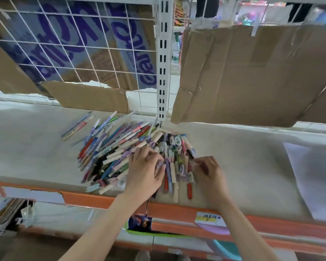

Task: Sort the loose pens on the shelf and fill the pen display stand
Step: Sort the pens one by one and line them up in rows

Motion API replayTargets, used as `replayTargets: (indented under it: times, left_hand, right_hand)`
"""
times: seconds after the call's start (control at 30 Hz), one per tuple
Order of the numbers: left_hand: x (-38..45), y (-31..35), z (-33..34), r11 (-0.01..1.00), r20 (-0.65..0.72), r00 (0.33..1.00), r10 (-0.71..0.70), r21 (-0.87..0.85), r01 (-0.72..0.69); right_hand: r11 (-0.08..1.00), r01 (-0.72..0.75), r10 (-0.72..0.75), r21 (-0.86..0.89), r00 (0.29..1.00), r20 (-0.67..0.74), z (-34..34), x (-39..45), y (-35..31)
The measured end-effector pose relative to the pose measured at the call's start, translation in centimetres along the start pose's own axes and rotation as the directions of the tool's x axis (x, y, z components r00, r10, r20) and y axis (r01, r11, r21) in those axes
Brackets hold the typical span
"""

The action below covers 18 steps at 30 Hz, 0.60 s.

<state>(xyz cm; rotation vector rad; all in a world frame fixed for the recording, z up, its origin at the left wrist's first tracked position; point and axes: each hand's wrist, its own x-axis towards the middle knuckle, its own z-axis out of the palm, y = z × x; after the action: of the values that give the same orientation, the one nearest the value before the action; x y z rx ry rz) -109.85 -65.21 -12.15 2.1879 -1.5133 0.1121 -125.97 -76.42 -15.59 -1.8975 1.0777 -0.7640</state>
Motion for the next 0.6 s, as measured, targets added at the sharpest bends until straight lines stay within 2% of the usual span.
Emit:
replayTargets:
  times: [0.1,0.43,0.6]
  left_hand:
    - [0.5,0.7,1.2,0.996,0.102,0.994,-0.036,0.082,0.027]
    - [1.9,1.6,1.7,0.959,0.175,0.974,-0.146,0.268,0.096]
    - [2.6,1.6,1.6,0.974,0.179,0.969,-0.169,0.182,0.136]
  right_hand:
    - [0.999,0.000,0.002,0.051,1.000,-0.031,0.0,-0.1,0.1]
    - [0.998,0.069,-0.069,-0.002,0.997,-0.027,0.2,0.0,0.2]
    - [0.996,0.087,-0.087,-0.008,0.996,-0.004,0.2,-0.3,-0.2]
